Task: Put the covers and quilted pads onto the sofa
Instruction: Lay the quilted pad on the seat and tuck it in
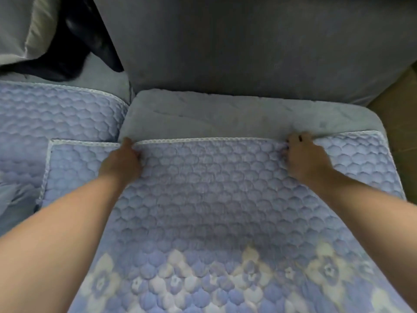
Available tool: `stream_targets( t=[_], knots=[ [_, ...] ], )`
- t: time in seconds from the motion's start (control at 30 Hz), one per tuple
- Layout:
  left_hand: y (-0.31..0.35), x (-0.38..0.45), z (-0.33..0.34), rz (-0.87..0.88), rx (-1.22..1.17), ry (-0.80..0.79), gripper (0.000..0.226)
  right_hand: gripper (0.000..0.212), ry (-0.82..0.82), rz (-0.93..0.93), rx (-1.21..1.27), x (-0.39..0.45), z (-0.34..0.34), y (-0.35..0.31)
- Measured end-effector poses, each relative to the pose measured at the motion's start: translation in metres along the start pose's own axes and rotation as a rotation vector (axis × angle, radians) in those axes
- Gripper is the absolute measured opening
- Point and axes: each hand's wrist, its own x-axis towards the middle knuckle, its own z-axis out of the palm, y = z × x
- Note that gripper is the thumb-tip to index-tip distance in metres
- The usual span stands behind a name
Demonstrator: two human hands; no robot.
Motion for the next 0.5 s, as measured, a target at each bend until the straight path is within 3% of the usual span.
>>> stream_targets(
  t=[0.1,0.23,0.33,0.4,0.43,0.5],
  knots=[
    [0.013,0.002,-0.012,-0.035,-0.085,0.064,0.029,0.034,0.004,0.071,0.02,-0.007,-0.008,0.006],
    [0.079,0.043,-0.049,-0.078,-0.299,0.187,0.039,0.041,0.09,0.253,0.089,0.039,-0.047,0.015],
    [0.132,0.094,-0.057,-0.008,-0.544,0.148,0.051,0.05,0.171,0.381,0.272,0.087,-0.069,0.028],
    [0.147,0.115,-0.031,0.033,-0.369,0.031,0.083,0.062,0.119,0.38,0.282,0.107,-0.051,0.031],
    [0.148,0.114,-0.011,0.066,-0.196,0.024,0.087,0.066,0.097,0.332,0.212,0.11,-0.033,0.029],
    [0.145,0.105,0.024,0.16,0.012,0.129,0.075,0.06,0.145,0.247,0.119,0.107,0.001,0.025]
  ],
)
